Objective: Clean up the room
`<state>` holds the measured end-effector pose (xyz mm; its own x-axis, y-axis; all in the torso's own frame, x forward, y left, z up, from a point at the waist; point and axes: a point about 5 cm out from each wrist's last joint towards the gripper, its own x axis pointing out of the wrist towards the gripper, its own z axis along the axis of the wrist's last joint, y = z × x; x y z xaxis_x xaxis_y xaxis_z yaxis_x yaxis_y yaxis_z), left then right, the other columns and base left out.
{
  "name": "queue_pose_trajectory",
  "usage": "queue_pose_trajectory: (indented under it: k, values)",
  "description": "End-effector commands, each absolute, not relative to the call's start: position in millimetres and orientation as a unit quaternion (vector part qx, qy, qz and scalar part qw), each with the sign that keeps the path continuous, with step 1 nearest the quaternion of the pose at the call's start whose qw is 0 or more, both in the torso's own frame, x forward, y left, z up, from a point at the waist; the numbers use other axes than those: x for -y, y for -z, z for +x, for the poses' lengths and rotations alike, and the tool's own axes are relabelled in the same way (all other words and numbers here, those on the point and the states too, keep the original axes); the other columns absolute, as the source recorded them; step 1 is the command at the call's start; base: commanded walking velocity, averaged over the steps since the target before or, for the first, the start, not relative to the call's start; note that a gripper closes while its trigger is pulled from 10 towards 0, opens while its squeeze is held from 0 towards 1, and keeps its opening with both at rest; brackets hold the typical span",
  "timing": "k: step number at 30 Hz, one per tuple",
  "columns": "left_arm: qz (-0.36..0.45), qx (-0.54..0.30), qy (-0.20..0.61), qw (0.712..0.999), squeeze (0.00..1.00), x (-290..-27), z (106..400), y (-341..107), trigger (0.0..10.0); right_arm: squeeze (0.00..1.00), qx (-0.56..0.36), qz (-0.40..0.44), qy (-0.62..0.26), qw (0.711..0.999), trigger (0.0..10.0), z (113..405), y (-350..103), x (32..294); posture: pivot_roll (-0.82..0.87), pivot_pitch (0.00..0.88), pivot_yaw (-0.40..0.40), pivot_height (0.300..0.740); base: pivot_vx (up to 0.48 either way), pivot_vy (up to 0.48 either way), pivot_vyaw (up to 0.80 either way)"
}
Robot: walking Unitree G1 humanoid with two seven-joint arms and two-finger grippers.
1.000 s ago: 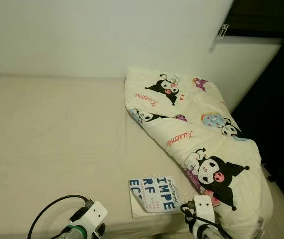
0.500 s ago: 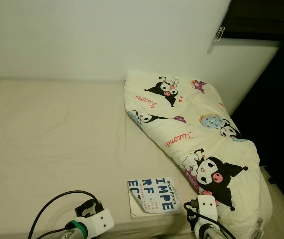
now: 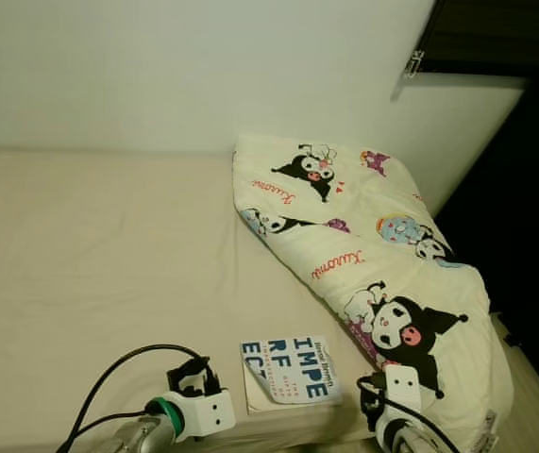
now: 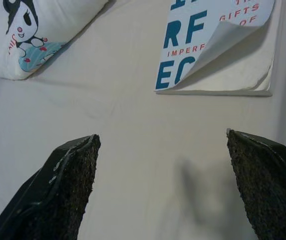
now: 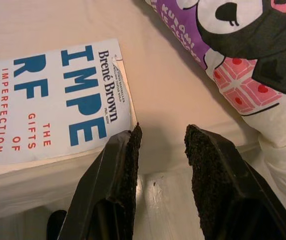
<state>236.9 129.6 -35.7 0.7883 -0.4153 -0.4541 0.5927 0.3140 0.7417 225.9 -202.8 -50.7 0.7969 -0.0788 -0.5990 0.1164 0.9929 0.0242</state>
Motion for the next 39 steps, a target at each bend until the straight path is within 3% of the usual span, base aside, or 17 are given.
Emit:
queue_pose_trajectory:
  k: [1, 14, 39]
  values:
    - [0.499, -0.097, 0.321, 0.800, 0.00, -130.1, 229.8, 41.2, 10.0, 0.00, -0.316, 0.033, 0.062, 0.946, 10.0, 221.0, 52.4, 208.7, -0.08, 0.002, -0.036, 0.710, 0.000, 0.000, 0.00]
    - [0.484, -0.122, 0.291, 0.816, 0.00, -137.6, 225.7, 45.4, 10.0, 0.00, -0.321, 0.024, 0.047, 0.946, 10.0, 222.6, 52.6, 204.5, -0.07, 0.000, -0.040, 0.700, 0.000, 0.000, 0.00]
    - [0.490, -0.112, 0.298, 0.812, 0.00, -135.6, 225.5, 45.0, 10.0, 0.00, -0.319, 0.023, 0.040, 0.947, 10.0, 220.7, 53.2, 203.8, -0.07, 0.024, -0.043, 0.625, 0.000, 0.000, 0.00]
